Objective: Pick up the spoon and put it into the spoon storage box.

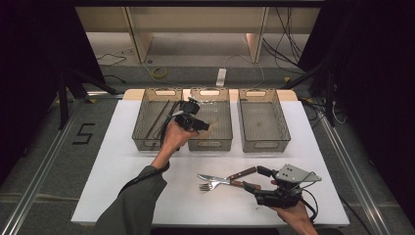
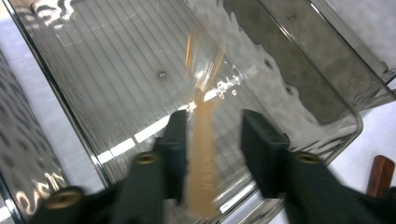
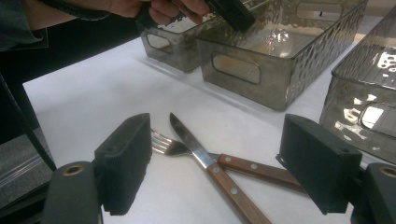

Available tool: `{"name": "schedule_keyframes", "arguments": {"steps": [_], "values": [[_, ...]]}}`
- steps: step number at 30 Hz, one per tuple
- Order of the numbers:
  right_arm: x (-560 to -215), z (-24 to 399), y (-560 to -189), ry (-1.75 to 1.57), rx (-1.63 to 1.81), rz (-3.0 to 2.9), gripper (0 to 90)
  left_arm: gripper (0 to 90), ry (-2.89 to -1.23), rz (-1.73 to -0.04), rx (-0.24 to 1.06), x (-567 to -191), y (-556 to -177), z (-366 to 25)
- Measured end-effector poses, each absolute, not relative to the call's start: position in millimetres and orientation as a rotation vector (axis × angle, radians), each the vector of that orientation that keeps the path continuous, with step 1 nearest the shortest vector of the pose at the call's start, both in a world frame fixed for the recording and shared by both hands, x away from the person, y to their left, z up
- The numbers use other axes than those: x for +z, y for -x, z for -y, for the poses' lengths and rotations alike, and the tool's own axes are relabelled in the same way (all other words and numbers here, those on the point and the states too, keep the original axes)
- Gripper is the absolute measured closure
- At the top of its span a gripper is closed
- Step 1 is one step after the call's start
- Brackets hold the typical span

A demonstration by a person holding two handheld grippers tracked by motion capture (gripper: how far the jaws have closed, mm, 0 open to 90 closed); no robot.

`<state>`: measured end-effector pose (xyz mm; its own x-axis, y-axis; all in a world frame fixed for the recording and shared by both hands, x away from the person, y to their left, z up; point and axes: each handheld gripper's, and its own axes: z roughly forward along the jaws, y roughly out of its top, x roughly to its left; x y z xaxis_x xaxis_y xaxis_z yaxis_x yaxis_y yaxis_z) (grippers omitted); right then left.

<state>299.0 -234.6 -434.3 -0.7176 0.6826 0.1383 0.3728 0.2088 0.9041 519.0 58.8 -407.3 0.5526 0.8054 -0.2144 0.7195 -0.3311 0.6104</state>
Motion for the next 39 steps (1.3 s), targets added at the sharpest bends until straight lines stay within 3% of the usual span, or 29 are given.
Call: {"name": "schedule_keyframes", "arguments": {"steps": [2,4,9,20,39], "values": [[-434,235,-299,-0.994,1.513,-2.197,25.9,50.8,-2.104,-1.224,0.157,-404,-518,-58],[-434,234,-299,-0.993,1.512,-2.198,25.9,40.6,-2.103,-1.209,0.158,-401,-516,-58],[-435,234,-299,-0.990,1.511,-2.200,25.9,32.2,-2.100,-1.160,0.163,-389,-502,-60],[-435,233,-299,-0.994,1.501,-2.215,25.9,24.3,-2.084,-1.097,0.146,-379,-477,-80],[-433,224,-308,-0.935,1.414,-2.350,26.5,20.0,-2.018,-1.013,0.181,-385,-422,-109]]}}
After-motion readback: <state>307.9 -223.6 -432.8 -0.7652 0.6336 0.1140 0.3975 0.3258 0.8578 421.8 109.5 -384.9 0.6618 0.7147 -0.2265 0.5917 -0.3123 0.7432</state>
